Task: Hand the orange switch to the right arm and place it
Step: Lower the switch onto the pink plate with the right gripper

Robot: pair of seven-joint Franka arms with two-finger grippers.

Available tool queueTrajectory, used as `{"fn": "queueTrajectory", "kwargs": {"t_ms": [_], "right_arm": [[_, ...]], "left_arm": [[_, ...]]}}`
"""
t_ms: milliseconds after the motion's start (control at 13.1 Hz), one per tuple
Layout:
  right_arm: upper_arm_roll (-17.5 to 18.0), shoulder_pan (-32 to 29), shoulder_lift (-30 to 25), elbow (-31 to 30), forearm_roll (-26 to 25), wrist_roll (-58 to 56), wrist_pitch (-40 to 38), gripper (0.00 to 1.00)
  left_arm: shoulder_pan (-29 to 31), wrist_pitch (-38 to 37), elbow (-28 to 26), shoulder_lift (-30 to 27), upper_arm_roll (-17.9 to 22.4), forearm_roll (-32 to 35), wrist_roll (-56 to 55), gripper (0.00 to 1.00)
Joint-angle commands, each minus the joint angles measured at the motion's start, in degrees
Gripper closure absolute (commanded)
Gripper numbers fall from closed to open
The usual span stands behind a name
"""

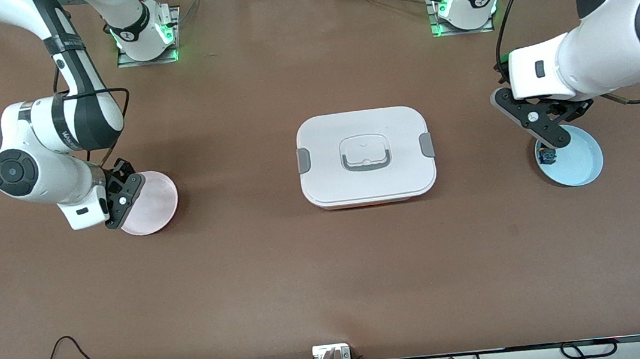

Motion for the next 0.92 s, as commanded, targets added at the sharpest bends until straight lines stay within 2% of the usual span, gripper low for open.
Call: {"fn": "queueTrajectory", "kwargs": {"t_ms": [0,229,458,611,764,840], "right_arm": [[0.5,-1.11,-0.82,-5.16,-1.16,-7.83,7.17,0.99],[0.58,-1.37,-0.73,-10.35,-1.16,-13.82,15.09,0.99],[0.58,-1.55,0.06,-15.19,-1.16,-17.69,22.82,0.99],[0.67,-1.55,0.76,-17.39,-1.16,-19.27,26.43,0.99],[0.67,-1.55,1.72,-18.71,-1.16,-19.98,29.16,0.99],[0.67,-1.55,2.43,-18.98,-1.07,-20.07,30.48,0.99]], "left_arm": [[-0.4,-2.93,2.09,0.4,0.49,1.65,-2.55,0.0],[0.39,-2.15,2.27,0.14,1.27,1.12,-8.0,0.0],[-4.86,1.79,1.05,-3.72,13.01,-3.07,-12.65,0.0],[-6.72,6.44,-3.77,-6.96,21.37,-9.04,-15.21,0.0],[-8.65,14.07,-13.32,-13.45,27.62,-12.49,-18.8,0.0],[-8.92,17.85,-17.99,-16.62,29.22,-13.37,-22.21,0.0]]}}
